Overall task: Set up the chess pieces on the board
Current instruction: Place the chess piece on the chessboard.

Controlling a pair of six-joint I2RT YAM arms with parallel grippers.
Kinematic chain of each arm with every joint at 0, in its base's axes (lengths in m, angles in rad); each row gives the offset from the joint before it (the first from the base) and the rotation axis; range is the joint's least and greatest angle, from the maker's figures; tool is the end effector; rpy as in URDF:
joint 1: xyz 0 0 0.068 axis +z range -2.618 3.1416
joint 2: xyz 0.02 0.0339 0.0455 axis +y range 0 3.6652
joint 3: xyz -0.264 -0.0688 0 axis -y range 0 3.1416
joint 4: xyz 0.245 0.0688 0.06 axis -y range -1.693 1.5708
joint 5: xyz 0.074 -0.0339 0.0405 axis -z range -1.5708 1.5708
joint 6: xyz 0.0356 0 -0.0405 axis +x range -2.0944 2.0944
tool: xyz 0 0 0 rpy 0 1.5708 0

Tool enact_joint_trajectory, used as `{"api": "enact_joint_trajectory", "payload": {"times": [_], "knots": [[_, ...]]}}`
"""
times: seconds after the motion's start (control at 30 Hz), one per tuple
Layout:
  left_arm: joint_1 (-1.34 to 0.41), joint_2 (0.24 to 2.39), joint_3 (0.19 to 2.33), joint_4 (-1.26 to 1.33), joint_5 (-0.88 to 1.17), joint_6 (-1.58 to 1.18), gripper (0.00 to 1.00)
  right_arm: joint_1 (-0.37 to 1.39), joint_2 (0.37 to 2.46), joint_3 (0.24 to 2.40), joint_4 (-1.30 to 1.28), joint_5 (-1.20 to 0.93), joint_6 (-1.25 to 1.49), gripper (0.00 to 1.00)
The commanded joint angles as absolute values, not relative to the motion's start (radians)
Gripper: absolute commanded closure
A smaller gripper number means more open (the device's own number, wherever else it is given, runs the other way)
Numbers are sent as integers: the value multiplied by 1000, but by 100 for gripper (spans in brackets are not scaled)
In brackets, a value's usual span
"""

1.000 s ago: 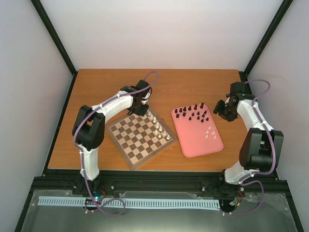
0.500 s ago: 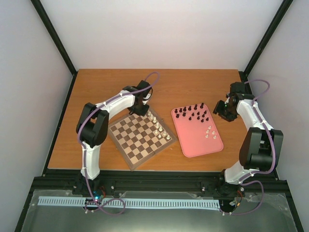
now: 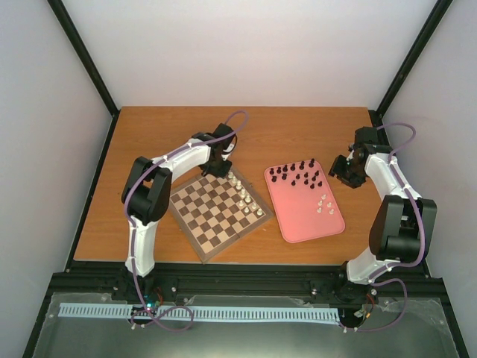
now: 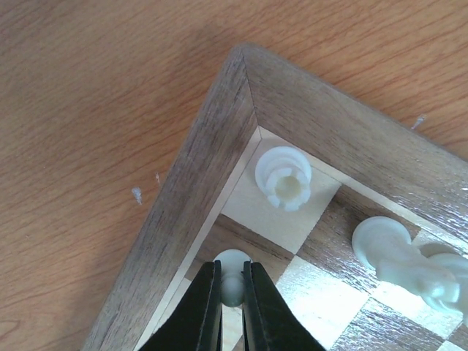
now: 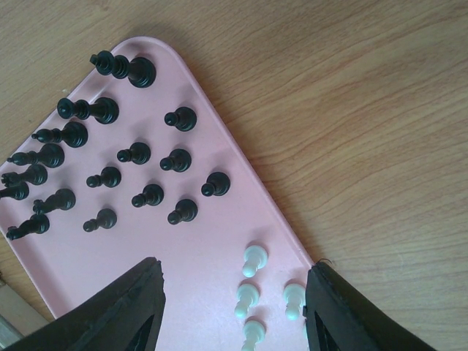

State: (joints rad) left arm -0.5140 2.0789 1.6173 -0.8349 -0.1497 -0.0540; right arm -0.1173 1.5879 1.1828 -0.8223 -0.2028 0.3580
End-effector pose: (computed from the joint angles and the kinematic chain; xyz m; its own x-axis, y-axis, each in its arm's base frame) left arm 0.3719 -0.2039 0.1836 -0.8614 0.4250 -0.2782 0.4051 0.9052 0.1287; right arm 0.3087 -0.0292 0.2335 -0.8593 0.4469 -0.2489 0.3720 0.8799 0.2956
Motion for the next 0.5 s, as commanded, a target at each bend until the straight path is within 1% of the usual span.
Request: {"api": "enact_joint_trajectory", "payload": {"times": [0.0,0.27,0.47], "knots": [[-497,2084,1650,-819,-151,-66,99,-125,1591,1186,-827,-211,346,46],[-495,2088,1654,-819,-148,-66,99,-126,1589,1187,-830,-209,341,46],[-495,2086,1648,-822,-143,-66,97,-125,1591,1183,-828,-213,341,46]]}}
